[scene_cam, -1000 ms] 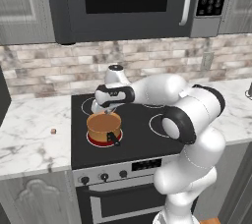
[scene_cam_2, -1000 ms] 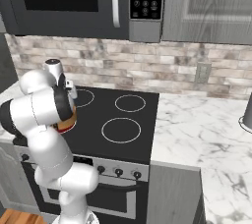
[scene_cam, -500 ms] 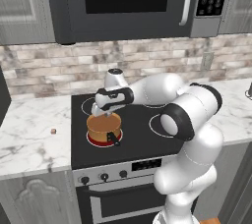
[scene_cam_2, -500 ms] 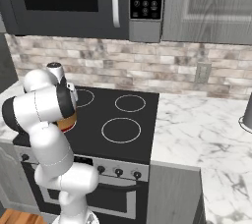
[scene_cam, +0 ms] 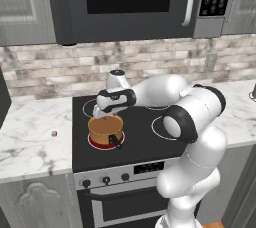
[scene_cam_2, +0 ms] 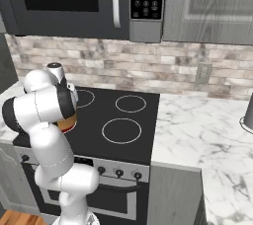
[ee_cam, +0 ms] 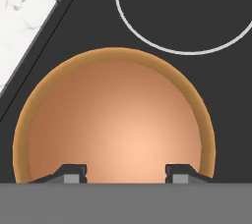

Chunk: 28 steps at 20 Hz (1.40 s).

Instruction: Pick up the sugar cube(s) and place them in the saucepan with hot chocolate.

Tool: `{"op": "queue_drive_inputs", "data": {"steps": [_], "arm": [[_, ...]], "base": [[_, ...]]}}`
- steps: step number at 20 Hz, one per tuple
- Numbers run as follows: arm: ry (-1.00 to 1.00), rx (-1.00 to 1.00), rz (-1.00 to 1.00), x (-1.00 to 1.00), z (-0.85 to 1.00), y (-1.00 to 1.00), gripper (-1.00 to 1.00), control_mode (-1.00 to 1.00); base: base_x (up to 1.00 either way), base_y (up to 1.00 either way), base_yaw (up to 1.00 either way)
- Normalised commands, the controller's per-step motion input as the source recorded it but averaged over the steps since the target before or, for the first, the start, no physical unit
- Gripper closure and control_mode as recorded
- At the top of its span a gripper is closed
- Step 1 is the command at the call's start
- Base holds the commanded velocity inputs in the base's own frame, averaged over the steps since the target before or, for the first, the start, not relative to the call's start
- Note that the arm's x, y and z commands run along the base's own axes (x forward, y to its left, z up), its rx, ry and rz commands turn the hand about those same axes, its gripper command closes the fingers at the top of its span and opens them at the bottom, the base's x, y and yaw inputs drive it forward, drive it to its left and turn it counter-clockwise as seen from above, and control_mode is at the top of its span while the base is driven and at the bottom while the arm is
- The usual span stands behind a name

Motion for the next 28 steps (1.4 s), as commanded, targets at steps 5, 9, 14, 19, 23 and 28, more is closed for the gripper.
{"op": "queue_drive_inputs", "data": {"steps": [5,9,14,19,23,28], "arm": [[0.0,0.0,0.0,0.0,0.0,0.0,-1.0,-1.0],[-0.02,0.0,0.0,0.0,0.04,0.0,-1.0,-1.0],[-0.04,0.0,0.0,0.0,0.15,0.0,-1.0,-1.0],[-0.07,0.0,0.0,-0.01,0.22,0.0,-1.0,-1.0],[-0.12,0.0,0.0,-0.04,0.29,0.06,-1.0,-1.0],[-0.15,0.0,0.01,-0.12,0.32,0.47,-1.0,-1.0]], "base": [[0.0,0.0,0.0],[0.0,0.0,0.0],[0.0,0.0,0.0],[0.0,0.0,0.0],[0.0,0.0,0.0],[0.0,0.0,0.0]]}}
